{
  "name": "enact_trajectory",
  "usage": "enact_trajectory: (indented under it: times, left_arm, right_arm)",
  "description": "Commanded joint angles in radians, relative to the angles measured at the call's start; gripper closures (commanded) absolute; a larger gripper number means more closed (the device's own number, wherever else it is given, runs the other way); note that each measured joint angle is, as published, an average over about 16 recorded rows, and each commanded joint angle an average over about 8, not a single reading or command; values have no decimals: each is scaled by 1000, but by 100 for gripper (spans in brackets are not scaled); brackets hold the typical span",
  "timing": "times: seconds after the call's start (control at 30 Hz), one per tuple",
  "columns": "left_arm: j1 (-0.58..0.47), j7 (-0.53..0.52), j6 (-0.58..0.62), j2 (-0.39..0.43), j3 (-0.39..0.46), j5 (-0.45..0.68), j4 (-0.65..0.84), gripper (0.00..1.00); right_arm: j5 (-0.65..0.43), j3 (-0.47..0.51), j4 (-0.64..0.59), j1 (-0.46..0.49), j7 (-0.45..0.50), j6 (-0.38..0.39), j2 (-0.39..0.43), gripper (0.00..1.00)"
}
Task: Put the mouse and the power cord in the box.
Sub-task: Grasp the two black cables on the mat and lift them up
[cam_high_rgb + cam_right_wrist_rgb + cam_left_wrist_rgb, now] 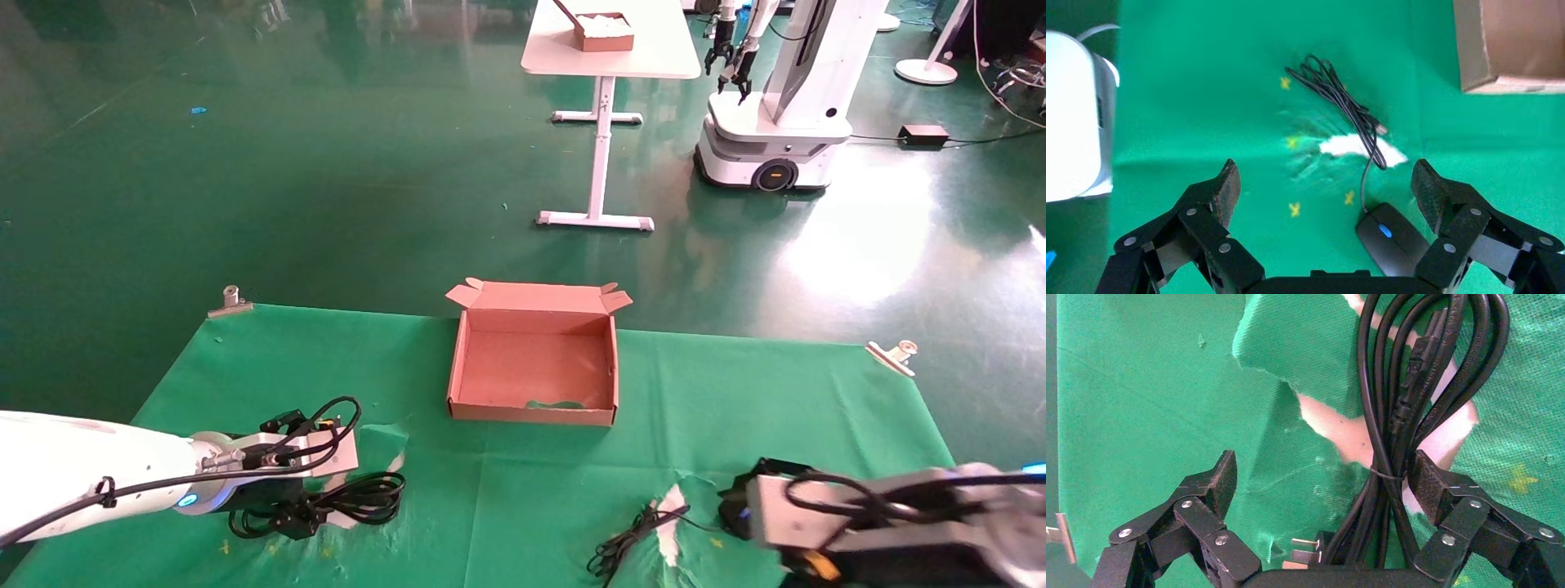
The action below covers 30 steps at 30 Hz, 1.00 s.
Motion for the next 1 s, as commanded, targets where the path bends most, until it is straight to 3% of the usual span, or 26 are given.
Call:
enact_trajectory:
  times: [0.03, 0.33, 0.57, 0.6, 0.67, 0.77, 0.8, 0.87, 0.93, 1.0]
  left_arm:
    - [0, 1, 0, 0, 0, 0, 1, 0]
    - [0, 1, 0, 0, 0, -1, 2, 0]
    - [-1, 2, 0, 0, 0, -1, 2, 0]
    - [-1, 2, 0, 0, 0, -1, 2, 0]
    - [-1, 2, 0, 0, 0, -1, 2, 0]
    - [-1, 2, 0, 0, 0, -1, 2, 0]
    - [-1, 2, 0, 0, 0, -1, 2, 5]
    - [0, 2, -1, 1, 0, -1, 2, 27]
    - [0, 2, -1, 1, 0, -1, 2, 52]
    - [0, 2, -1, 1, 0, 0, 2, 77]
  right_arm:
    - [-50, -19, 0, 4, 12, 17, -23, 0]
    - [-258, -109, -112, 28, 22, 123, -222, 0]
    - [-349, -163, -231, 46, 6, 164, -340, 0]
    - [-354, -166, -249, 48, 5, 169, -352, 3]
    - [-361, -170, -286, 52, 5, 179, -373, 19]
    - [-369, -174, -338, 58, 4, 193, -398, 56]
    - [-371, -175, -351, 60, 4, 197, -404, 69]
    - [-378, -178, -379, 63, 3, 205, -418, 91]
    - [-383, -180, -399, 65, 1, 211, -427, 99]
    - [-385, -181, -410, 66, 0, 214, -433, 100]
